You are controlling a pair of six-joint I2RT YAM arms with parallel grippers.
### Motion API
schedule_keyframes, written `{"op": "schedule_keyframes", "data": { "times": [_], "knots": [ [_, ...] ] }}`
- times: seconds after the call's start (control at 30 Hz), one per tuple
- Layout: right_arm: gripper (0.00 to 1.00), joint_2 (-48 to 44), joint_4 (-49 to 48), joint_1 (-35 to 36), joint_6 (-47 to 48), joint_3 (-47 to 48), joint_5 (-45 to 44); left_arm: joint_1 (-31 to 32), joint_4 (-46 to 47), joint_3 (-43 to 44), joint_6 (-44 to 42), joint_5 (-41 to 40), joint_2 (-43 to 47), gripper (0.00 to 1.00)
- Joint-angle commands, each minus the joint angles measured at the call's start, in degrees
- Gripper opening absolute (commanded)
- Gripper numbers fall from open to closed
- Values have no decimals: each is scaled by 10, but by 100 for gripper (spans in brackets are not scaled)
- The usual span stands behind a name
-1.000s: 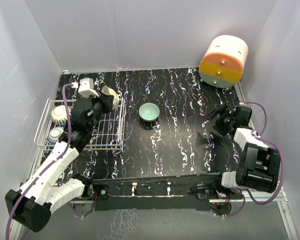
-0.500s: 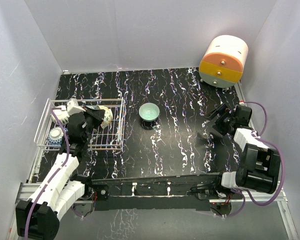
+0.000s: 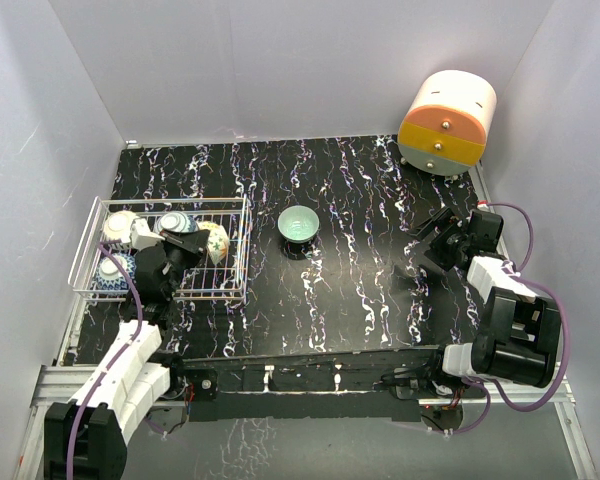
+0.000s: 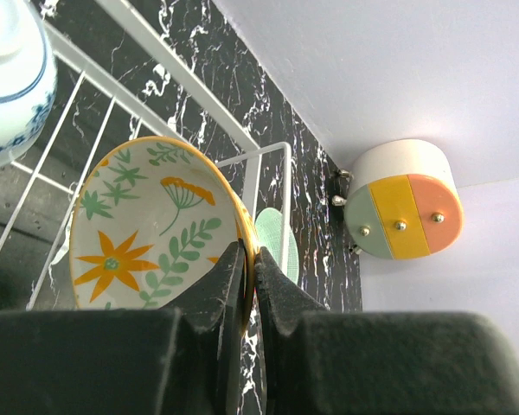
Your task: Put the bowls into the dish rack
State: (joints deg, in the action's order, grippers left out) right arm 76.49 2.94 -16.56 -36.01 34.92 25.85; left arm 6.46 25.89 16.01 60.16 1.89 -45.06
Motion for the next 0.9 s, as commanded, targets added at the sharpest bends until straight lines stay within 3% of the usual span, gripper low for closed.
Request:
{"op": "schedule_keyframes", "data": {
  "times": [0.0, 0.37, 0.87],
  "knots": [
    [87, -15, -15, 2, 11, 6, -3, -14, 89, -6, 37, 33, 6, 0],
    [87, -11, -21, 4, 10, 3, -4, -52, 102, -76, 89, 63, 17, 0],
    [87, -9, -25, 6, 8, 2, -3, -97, -24, -101, 73, 47, 22, 0]
  ]
}}
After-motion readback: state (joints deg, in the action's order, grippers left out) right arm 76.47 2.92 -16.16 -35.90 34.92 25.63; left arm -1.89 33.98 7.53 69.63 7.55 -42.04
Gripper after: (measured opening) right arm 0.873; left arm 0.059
